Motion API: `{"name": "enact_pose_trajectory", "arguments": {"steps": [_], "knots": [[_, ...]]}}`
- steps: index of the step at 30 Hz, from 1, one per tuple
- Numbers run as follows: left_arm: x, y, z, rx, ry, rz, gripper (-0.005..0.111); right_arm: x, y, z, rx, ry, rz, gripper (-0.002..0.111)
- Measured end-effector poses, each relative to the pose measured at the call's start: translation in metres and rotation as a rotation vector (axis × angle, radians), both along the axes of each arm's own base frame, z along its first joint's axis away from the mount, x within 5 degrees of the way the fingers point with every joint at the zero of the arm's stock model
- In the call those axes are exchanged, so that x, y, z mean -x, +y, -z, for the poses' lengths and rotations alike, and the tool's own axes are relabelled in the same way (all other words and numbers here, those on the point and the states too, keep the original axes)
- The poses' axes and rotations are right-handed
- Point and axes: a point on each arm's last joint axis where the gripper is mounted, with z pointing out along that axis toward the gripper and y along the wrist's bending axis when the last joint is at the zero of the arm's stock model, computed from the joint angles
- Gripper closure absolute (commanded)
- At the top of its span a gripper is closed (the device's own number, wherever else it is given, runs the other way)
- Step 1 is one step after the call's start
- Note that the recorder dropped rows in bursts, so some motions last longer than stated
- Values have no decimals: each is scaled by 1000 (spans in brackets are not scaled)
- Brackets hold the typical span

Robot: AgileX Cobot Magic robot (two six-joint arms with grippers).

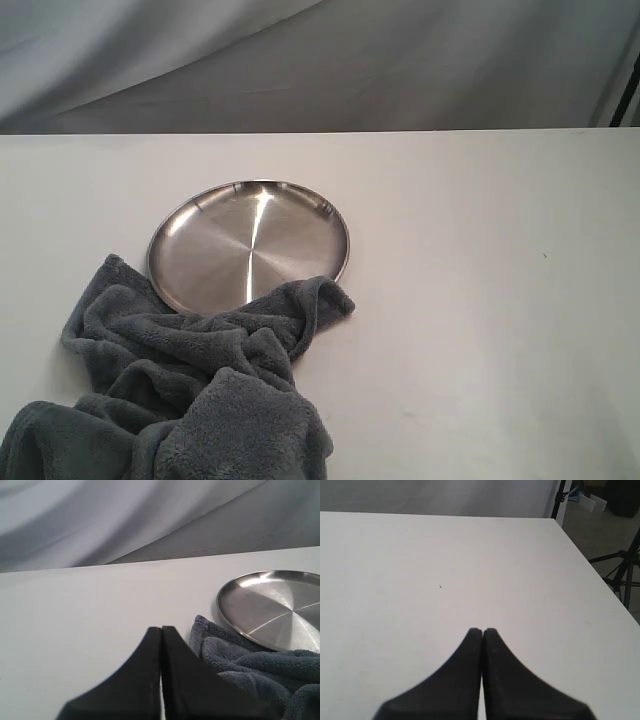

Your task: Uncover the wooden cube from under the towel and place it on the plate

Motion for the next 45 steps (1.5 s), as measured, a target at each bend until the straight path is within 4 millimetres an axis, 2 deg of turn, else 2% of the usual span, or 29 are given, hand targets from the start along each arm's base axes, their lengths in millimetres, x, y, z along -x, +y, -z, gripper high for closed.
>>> {"name": "enact_pose_trajectory", "arguments": {"steps": [8,12,19,28,45], "knots": [[0,0,-2,18,-22,2,107,0,0,0,0,0,0,108],[-1,-4,-9,201,-94,9,107,0,0,0,0,0,0,108],[-1,1,-31,418,-339,-30,107,0,0,0,0,0,0,108],[4,12,-50,537,-576,-86,107,0,0,0,0,0,0,108],[6,14,-54,665,-636,-84,107,0,0,0,0,0,0,108]]}}
